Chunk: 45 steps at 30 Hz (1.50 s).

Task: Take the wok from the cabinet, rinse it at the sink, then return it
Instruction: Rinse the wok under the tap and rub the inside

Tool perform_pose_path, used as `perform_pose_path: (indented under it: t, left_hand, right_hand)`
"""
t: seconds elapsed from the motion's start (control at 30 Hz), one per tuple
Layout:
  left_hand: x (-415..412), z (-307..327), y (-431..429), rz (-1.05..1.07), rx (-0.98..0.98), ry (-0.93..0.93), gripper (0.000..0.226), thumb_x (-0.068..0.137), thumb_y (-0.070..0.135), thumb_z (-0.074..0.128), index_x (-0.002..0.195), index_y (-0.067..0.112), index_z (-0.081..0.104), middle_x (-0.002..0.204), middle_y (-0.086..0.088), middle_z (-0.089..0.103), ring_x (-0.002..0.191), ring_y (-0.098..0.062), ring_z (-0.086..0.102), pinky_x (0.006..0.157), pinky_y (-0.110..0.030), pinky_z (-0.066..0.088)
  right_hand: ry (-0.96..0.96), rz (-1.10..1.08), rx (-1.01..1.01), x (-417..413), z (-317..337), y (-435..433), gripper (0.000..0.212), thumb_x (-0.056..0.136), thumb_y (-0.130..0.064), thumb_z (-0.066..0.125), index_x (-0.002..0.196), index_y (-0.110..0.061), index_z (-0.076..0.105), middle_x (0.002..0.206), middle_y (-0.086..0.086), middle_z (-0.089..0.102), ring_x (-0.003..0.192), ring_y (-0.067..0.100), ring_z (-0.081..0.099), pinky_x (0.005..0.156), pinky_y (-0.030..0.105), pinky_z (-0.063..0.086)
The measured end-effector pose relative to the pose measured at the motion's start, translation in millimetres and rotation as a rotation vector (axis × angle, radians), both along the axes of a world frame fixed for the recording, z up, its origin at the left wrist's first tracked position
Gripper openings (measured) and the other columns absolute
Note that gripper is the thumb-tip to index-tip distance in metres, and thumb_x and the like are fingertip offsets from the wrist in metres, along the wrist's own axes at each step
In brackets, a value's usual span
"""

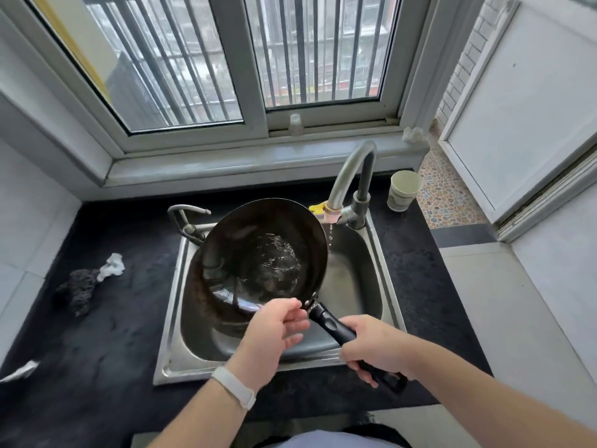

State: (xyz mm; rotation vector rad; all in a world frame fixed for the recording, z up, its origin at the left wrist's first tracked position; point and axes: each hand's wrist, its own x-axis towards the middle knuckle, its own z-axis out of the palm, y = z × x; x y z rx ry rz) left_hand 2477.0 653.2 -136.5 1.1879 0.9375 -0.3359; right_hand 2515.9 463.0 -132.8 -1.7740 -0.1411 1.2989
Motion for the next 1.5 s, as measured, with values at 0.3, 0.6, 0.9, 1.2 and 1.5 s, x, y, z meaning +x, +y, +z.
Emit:
perform_pose_path:
  t: [0.3, 0.6, 0.9, 1.2, 1.5]
  left_hand:
    - [-28, -20, -5, -0.19, -0.107, -0.042, 0.033, 0.098, 0.034, 0.058, 0.113, 0.004, 0.061, 0.096, -0.012, 0.066, 0.077, -0.022, 0.07, 0.062, -0.033, 0.058]
    - [-37, -10, -1, -0.216, -0.289, -0.147, 0.013, 0.096, 0.004, 0.061, 0.093, 0.011, 0.05, 0.102, -0.018, 0.069, 0.088, -0.03, 0.073, 0.085, -0.046, 0.06]
    - [-50, -14, 5, -0.244, -0.398, -0.163, 0.024, 0.097, -0.004, 0.054, 0.086, 0.015, 0.046, 0.1, -0.015, 0.061, 0.096, -0.032, 0.066, 0.084, -0.047, 0.058]
    - [-58, -42, 2, -0.311, -0.449, -0.178, 0.067, 0.095, -0.001, 0.057, 0.153, 0.008, 0.024, 0.128, -0.019, 0.059, 0.107, -0.032, 0.067, 0.08, -0.045, 0.06]
    - [-69, -45, -6, -0.375, -0.514, -0.242, 0.027, 0.096, -0.004, 0.053, 0.119, 0.009, 0.054, 0.11, -0.014, 0.063, 0.099, -0.029, 0.066, 0.08, -0.045, 0.06]
  right_hand:
    - [-0.215, -0.028, -0.133, -31, 15, 26, 0.025, 0.082, 0.0, 0.046, 0.105, -0.004, 0.055, 0.062, 0.008, 0.054, 0.041, 0.021, 0.05, 0.042, 0.032, 0.044]
    - [-0.389, -0.014, -0.289, -63, 11, 48, 0.026, 0.082, -0.012, 0.045, 0.103, -0.023, 0.056, 0.072, 0.004, 0.062, 0.043, 0.021, 0.057, 0.045, 0.034, 0.051]
    - [-0.629, 0.008, -0.502, -95, -2, 60, 0.04, 0.083, -0.022, 0.047, 0.123, -0.025, 0.05, 0.098, 0.004, 0.069, 0.086, 0.025, 0.064, 0.074, 0.037, 0.053]
    - [-0.683, -0.067, -0.599, -124, -9, 64, 0.038, 0.091, -0.018, 0.048, 0.129, -0.021, 0.043, 0.106, 0.006, 0.067, 0.085, 0.025, 0.06, 0.068, 0.031, 0.042]
    - [-0.699, -0.147, -0.585, -143, -9, 56, 0.041, 0.089, -0.023, 0.049, 0.13, -0.021, 0.043, 0.095, 0.006, 0.067, 0.075, 0.025, 0.057, 0.065, 0.035, 0.047]
